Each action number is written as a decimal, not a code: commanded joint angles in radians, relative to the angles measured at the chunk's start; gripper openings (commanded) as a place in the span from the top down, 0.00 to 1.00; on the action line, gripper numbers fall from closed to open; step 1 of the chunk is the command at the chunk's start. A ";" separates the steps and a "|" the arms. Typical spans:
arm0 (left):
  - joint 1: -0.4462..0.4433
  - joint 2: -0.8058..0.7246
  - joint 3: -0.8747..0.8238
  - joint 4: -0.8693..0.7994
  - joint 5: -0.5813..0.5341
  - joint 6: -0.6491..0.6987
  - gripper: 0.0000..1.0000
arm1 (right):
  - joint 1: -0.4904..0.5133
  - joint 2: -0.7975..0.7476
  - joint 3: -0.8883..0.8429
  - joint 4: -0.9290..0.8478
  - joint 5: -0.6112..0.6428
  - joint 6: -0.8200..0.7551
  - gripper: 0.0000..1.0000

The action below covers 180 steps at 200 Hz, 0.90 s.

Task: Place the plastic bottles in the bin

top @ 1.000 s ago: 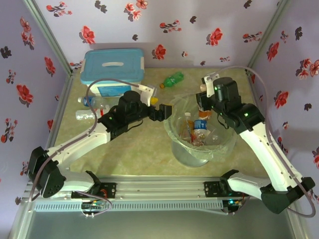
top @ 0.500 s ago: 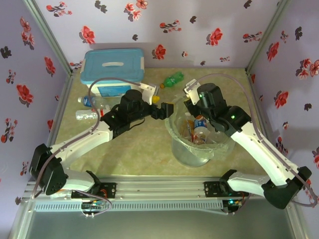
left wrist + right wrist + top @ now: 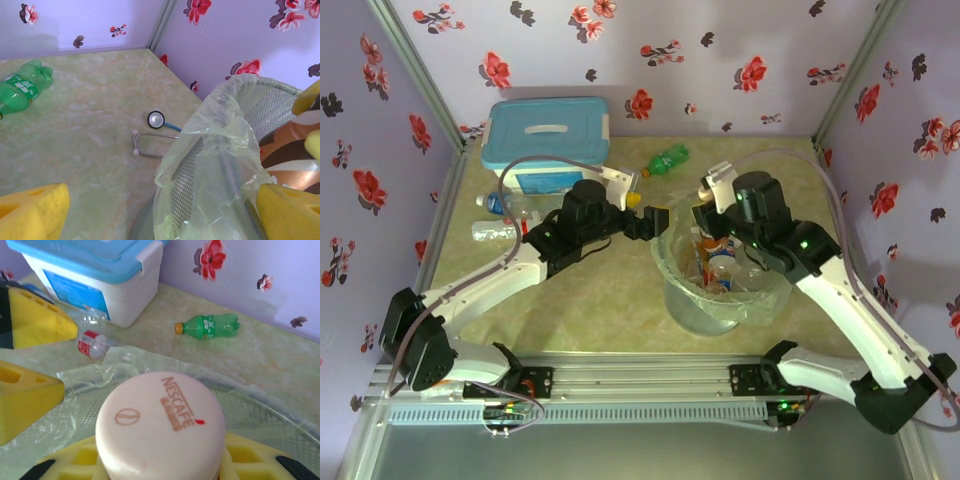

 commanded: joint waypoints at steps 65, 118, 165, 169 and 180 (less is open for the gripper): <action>-0.007 -0.002 -0.027 -0.034 -0.019 0.025 0.05 | -0.019 -0.060 -0.303 0.159 -0.047 0.253 0.91; -0.007 -0.002 -0.035 -0.024 -0.019 0.019 0.05 | -0.021 -0.046 -0.283 0.033 0.060 0.282 0.90; -0.006 -0.016 -0.047 -0.027 -0.022 0.019 0.05 | -0.039 -0.097 -0.072 -0.158 0.136 0.296 0.39; -0.006 -0.018 -0.048 -0.027 -0.024 0.020 0.05 | -0.040 -0.096 -0.047 -0.173 0.142 0.285 0.37; -0.006 -0.021 -0.047 -0.030 -0.029 0.025 0.05 | -0.045 -0.096 0.022 -0.210 0.152 0.257 0.32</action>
